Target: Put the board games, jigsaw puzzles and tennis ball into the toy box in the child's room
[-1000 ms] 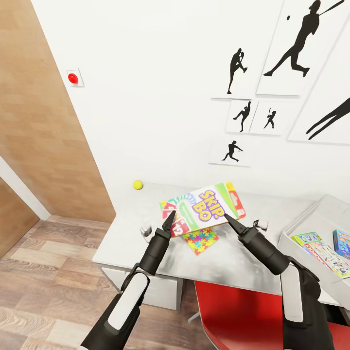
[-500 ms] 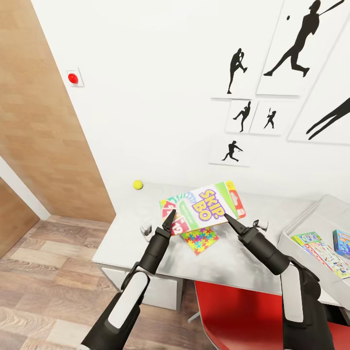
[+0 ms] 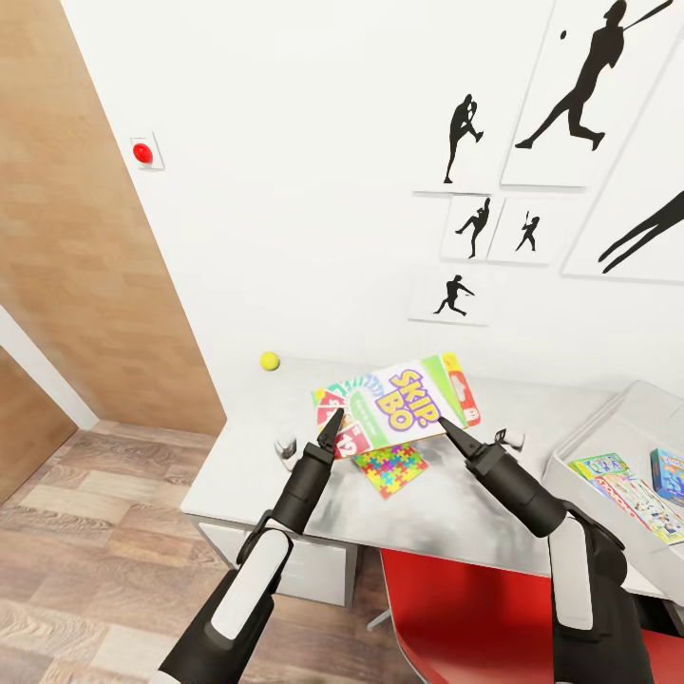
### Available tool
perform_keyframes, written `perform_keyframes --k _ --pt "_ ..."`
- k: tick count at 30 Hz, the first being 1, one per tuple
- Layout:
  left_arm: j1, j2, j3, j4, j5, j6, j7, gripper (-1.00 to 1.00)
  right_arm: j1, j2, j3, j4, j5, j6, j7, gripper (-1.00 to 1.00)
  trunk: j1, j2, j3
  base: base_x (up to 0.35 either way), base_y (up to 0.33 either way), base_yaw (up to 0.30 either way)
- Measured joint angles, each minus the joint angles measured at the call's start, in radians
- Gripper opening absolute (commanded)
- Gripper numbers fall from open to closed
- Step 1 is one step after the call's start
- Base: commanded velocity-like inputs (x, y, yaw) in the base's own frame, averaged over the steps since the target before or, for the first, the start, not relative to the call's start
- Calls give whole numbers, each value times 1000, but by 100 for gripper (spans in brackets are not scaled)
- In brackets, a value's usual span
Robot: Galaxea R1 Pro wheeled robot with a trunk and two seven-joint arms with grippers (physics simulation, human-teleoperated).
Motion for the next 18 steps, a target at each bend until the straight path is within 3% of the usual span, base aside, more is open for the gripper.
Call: perform_keyframes --k 18 --pt "-10 2 -2 -1 -3 7 1 100 -1 0 -3 -1 -9 -3 -1 -100 0 0 0 0 0 0"
